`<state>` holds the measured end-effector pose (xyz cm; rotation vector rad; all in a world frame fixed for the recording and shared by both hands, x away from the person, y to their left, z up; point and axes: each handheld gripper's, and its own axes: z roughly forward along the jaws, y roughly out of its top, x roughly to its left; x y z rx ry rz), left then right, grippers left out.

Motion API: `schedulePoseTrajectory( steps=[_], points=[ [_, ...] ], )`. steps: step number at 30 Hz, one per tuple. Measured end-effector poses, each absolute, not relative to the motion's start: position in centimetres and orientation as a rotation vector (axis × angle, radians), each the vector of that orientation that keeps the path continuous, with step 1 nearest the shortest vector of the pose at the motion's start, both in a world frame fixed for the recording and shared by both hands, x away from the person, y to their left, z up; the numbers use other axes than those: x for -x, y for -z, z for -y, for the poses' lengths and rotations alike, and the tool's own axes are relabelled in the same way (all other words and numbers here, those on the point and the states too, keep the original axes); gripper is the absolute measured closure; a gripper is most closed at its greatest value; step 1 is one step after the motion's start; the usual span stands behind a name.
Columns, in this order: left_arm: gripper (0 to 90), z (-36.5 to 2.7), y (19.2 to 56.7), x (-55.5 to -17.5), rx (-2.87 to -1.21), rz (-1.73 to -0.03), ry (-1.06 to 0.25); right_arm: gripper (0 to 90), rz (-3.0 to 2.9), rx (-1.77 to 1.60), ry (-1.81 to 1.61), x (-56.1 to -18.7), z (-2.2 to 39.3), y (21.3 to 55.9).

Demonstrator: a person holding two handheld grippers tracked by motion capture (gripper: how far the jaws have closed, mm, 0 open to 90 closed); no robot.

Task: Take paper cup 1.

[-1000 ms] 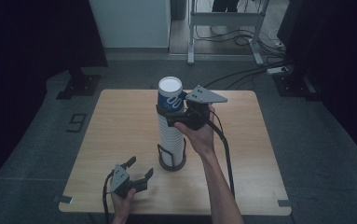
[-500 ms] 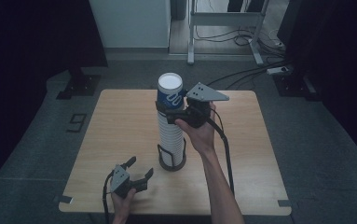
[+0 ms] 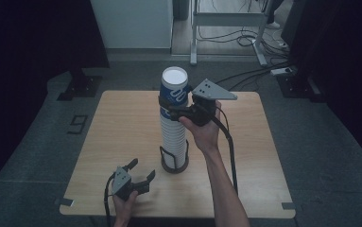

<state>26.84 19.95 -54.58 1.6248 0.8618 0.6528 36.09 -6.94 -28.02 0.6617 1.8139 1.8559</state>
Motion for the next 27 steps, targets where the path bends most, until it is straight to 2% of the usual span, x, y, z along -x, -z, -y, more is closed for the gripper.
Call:
schedulePoseTrajectory(
  steps=[27],
  points=[
    [14.6, -19.9, 54.6, -26.9, -1.631, -0.86, -0.646, 23.2, -1.675, -0.702, -1.971, -34.8, 8.6, 24.4]
  ],
)
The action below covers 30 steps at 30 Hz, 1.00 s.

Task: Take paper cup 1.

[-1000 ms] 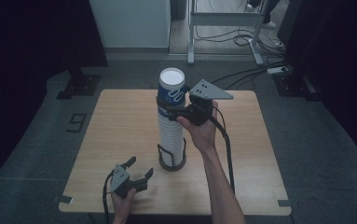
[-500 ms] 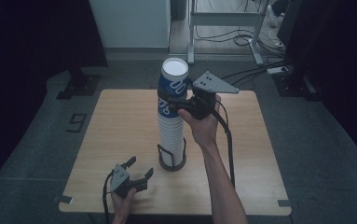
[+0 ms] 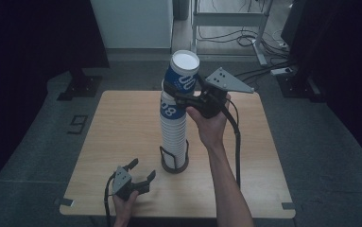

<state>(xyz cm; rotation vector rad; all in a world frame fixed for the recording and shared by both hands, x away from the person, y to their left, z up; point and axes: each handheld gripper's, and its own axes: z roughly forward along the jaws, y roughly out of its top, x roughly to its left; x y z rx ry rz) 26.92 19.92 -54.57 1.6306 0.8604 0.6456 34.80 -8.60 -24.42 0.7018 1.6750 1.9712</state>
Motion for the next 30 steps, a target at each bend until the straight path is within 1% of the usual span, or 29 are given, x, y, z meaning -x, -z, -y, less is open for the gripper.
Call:
schedulePoseTrajectory(
  steps=[9, 16, 25, 30],
  points=[
    [14.5, -19.9, 54.6, -27.0, -1.622, -0.874, -0.646, 23.3, -1.631, -0.741, -1.984, -34.0, 10.8, 24.9],
    [14.4, -20.0, 54.6, -27.2, -1.602, -0.887, -0.618, 23.5, -1.634, -0.784, -1.945, -33.1, 12.6, 25.5],
    [14.7, -19.8, 54.0, -27.1, -1.581, -0.87, -0.577, 23.6, -1.661, -0.841, -1.904, -32.2, 14.2, 28.1],
    [19.8, -19.4, 53.4, -26.7, -1.58, -0.824, -0.536, 23.6, -1.674, -0.897, -1.88, -31.8, 14.8, 30.4]
  ],
)
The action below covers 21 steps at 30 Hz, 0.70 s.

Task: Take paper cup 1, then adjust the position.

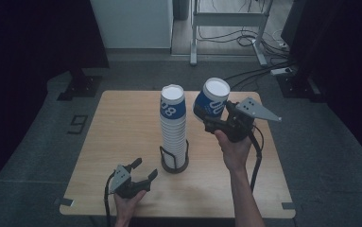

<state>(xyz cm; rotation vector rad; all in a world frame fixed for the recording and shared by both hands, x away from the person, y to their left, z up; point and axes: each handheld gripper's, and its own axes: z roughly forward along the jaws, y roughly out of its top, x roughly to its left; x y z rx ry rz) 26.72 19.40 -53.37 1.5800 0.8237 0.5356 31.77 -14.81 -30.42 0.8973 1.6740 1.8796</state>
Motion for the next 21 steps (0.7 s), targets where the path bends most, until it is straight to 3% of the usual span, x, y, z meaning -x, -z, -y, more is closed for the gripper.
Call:
schedulePoseTrajectory(
  steps=[21],
  points=[
    [21.3, -17.4, 52.8, -26.3, -1.598, -0.723, -0.49, 23.6, -1.746, -1.071, -1.897, -30.2, 14.7, 39.9]
  ],
)
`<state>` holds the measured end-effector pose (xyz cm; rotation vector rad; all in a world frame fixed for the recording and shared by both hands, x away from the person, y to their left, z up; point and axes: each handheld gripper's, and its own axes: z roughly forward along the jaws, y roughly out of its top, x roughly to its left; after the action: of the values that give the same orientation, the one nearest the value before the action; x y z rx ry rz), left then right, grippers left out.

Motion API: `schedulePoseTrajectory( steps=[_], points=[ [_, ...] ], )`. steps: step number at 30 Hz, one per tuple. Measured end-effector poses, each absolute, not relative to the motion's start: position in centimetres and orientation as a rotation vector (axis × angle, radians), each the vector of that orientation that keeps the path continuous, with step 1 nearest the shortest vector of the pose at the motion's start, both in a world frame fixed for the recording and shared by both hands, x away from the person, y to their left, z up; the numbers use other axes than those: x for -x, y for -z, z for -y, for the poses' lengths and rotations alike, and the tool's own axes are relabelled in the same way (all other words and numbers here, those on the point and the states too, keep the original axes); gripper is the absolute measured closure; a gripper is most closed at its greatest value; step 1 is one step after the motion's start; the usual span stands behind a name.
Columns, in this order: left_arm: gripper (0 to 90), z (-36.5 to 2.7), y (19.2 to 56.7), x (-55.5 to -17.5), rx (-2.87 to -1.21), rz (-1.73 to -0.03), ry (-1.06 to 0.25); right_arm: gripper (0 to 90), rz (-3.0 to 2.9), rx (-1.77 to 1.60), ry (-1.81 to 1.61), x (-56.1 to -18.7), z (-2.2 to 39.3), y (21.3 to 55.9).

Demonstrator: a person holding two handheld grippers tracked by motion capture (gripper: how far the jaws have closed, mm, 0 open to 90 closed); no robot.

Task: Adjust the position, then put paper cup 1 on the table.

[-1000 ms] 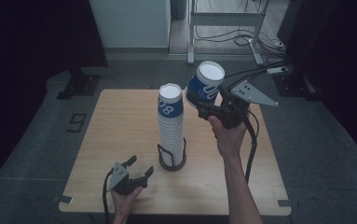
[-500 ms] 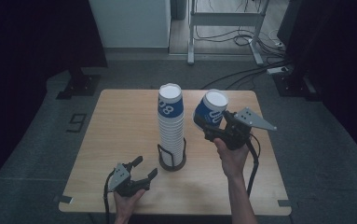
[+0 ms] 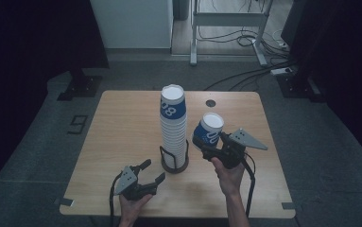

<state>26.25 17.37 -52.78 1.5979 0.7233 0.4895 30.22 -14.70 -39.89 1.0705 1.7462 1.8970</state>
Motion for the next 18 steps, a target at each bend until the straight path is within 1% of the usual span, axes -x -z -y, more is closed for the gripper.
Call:
schedulePoseTrajectory(
  steps=[18],
  points=[
    [24.8, -16.0, 52.6, -26.1, -1.602, -0.689, -0.475, 23.7, -1.795, -1.172, -1.931, -29.4, 13.3, 44.9]
  ],
)
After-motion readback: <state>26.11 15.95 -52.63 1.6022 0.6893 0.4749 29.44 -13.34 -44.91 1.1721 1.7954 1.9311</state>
